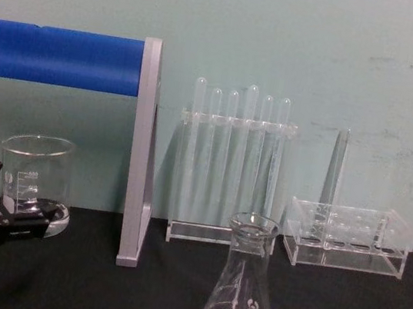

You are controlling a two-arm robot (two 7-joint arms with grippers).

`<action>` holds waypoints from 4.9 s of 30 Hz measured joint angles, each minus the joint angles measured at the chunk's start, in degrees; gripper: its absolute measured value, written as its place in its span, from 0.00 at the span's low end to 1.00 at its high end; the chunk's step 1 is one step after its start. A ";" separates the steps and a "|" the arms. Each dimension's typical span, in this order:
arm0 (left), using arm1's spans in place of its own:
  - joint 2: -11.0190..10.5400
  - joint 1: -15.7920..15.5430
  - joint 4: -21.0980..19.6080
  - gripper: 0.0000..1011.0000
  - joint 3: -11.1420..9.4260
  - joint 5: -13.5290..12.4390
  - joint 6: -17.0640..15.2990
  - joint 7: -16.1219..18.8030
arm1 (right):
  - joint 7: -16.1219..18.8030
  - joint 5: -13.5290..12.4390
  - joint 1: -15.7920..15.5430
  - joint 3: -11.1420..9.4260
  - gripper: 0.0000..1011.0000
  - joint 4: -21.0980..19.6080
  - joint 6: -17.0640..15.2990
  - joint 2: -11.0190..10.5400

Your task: Grasp the erlenmeyer flask with one hand, shake it three times, then place it back.

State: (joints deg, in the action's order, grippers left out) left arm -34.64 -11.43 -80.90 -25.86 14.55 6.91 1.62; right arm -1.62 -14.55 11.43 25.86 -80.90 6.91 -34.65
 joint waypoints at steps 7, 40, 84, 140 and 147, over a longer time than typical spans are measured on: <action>0.00 0.00 0.00 0.99 0.00 0.00 0.00 0.00 | 0.00 0.00 0.00 0.00 0.99 0.00 0.00 0.00; 0.00 0.00 0.00 0.99 0.00 0.00 0.00 0.00 | 11.37 -6.06 -3.47 -1.53 0.99 -5.08 1.15 1.58; 0.00 0.00 0.00 0.99 0.00 0.00 0.00 0.00 | 27.71 -5.47 1.77 2.13 0.99 1.53 1.65 13.27; 0.00 0.00 0.00 0.99 0.00 0.00 0.00 0.00 | 29.41 -3.33 4.47 1.38 0.45 5.55 2.25 16.87; 0.00 0.00 0.00 0.99 0.00 0.00 0.00 0.00 | 29.43 -3.21 4.09 0.72 0.45 4.13 2.00 16.81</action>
State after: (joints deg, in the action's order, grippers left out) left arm -34.65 -11.43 -80.90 -25.86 14.55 6.91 1.62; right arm 27.81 -17.76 15.52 26.58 -76.77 8.91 -17.84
